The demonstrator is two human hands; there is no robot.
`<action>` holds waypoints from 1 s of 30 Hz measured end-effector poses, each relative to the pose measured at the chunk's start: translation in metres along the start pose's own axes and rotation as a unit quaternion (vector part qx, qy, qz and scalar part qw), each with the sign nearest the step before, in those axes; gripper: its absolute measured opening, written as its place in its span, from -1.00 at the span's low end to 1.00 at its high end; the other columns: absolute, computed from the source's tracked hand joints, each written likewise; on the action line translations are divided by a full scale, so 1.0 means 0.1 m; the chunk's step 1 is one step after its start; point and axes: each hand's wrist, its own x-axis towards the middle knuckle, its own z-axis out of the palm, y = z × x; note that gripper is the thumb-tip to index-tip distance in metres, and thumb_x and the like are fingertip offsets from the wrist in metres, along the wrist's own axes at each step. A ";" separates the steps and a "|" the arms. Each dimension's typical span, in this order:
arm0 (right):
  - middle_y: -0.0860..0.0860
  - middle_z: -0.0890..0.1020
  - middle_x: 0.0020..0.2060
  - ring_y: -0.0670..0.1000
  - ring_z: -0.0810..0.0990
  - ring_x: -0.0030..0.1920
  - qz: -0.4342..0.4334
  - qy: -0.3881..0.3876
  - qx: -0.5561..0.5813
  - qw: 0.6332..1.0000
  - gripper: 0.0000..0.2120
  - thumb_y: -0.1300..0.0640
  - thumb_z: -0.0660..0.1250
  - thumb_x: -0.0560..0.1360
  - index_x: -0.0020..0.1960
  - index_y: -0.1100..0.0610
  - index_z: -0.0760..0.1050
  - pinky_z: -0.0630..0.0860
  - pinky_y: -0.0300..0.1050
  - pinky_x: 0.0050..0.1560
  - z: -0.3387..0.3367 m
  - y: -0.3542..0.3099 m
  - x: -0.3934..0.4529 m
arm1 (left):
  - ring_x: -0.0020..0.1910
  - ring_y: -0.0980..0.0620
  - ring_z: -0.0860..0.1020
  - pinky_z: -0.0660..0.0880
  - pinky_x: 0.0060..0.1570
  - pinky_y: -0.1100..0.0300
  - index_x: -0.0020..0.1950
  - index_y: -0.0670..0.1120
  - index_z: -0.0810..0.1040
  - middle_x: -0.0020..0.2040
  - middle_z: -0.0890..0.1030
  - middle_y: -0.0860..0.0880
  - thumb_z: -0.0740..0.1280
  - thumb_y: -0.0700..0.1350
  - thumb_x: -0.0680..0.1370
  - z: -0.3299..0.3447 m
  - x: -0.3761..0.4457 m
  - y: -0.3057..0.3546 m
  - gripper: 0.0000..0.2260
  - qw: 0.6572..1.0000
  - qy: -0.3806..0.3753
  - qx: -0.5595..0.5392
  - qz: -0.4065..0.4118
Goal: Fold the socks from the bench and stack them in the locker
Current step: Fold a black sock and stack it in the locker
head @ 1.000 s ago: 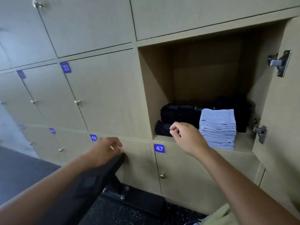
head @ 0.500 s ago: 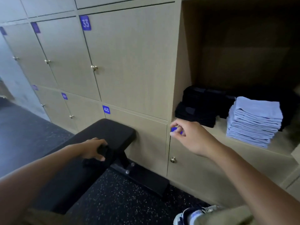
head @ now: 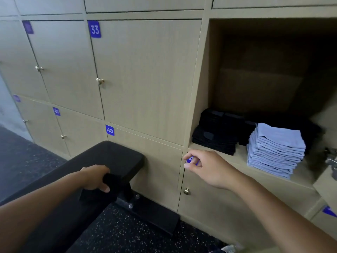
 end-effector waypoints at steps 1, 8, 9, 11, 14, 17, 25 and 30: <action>-0.16 0.62 -0.07 -0.18 0.57 -0.09 0.003 -0.003 -0.002 1.000 -0.82 -0.09 0.33 0.59 0.17 -0.13 0.55 0.50 -0.20 0.00 0.00 -0.01 0.00 | 0.33 -0.01 0.50 0.39 0.32 0.03 0.37 0.05 0.46 0.32 0.53 0.08 0.48 0.16 0.50 -0.02 -0.01 0.03 -0.50 1.000 0.005 0.008 0.000; -0.11 0.71 -0.11 -0.17 0.61 -0.06 0.031 -0.009 0.075 0.997 -0.85 -0.08 0.36 0.58 0.12 -0.11 0.57 0.48 -0.23 -0.03 0.05 -0.10 -0.03 | -0.08 0.10 0.58 0.44 -0.13 0.21 -0.08 0.06 0.50 -0.05 0.60 0.04 0.49 0.02 0.54 -0.38 -0.09 0.38 -0.83 0.979 0.070 -0.158 0.108; -0.10 0.72 -0.10 -0.16 0.61 -0.07 0.036 -0.011 0.085 0.996 -0.86 -0.06 0.37 0.58 0.13 -0.10 0.57 0.44 -0.24 -0.10 0.05 -0.12 -0.04 | -0.14 0.11 0.58 0.41 -0.18 0.22 -0.12 0.03 0.51 -0.12 0.60 0.05 0.49 0.01 0.54 -0.45 -0.13 0.48 -0.82 0.970 0.089 -0.191 0.125; -0.07 0.72 -0.06 -0.11 0.64 -0.04 0.048 -0.012 0.103 0.993 -0.83 -0.06 0.37 0.58 0.15 -0.09 0.57 0.43 -0.23 -0.12 0.04 -0.15 -0.05 | -0.29 0.15 0.55 0.39 -0.27 0.25 -0.18 -0.05 0.52 -0.28 0.59 0.09 0.50 -0.04 0.54 -0.58 -0.22 0.69 -0.79 0.941 0.115 -0.280 0.150; -0.07 0.71 -0.05 -0.05 0.65 -0.01 0.071 0.009 0.142 0.987 -0.72 -0.07 0.37 0.57 0.26 -0.08 0.51 0.54 -0.07 0.12 0.02 -0.18 -0.07 | -0.40 0.23 0.56 0.43 -0.34 0.35 -0.19 -0.15 0.54 -0.40 0.61 0.08 0.47 -0.13 0.57 -0.75 -0.38 1.04 -0.80 0.875 0.115 -0.433 0.182; -0.19 0.65 0.00 -0.09 0.61 0.06 0.098 0.061 0.188 0.975 -0.56 -0.14 0.37 0.57 0.40 -0.13 0.36 0.53 -0.06 0.22 0.02 -0.20 -0.11 | -0.21 0.06 0.70 0.59 -0.12 0.15 -0.07 -0.22 0.62 -0.21 0.73 -0.03 0.48 -0.13 0.56 -0.85 -0.53 1.39 -0.85 0.796 0.104 -0.557 0.211; -0.05 0.73 0.06 -0.03 0.70 0.08 0.080 0.114 0.335 0.932 -0.71 0.00 0.33 0.63 0.33 0.02 0.48 0.63 -0.02 0.16 -0.06 -0.25 -0.16 | -0.09 -0.04 0.75 0.64 -0.14 0.16 0.10 -0.15 0.66 -0.08 0.77 -0.06 0.50 -0.09 0.53 -0.85 -0.67 1.98 -0.79 0.706 0.063 -0.670 0.220; -0.02 0.74 0.06 -0.02 0.71 0.09 0.060 0.128 0.377 0.915 -0.78 0.18 0.32 0.64 0.27 0.05 0.56 0.65 -0.09 0.08 -0.09 -0.19 -0.18 | -0.21 0.00 0.74 0.64 -0.29 0.20 0.06 -0.19 0.64 -0.15 0.76 -0.08 0.53 -0.14 0.50 -0.85 -0.57 2.15 -0.80 0.690 0.059 -0.692 0.206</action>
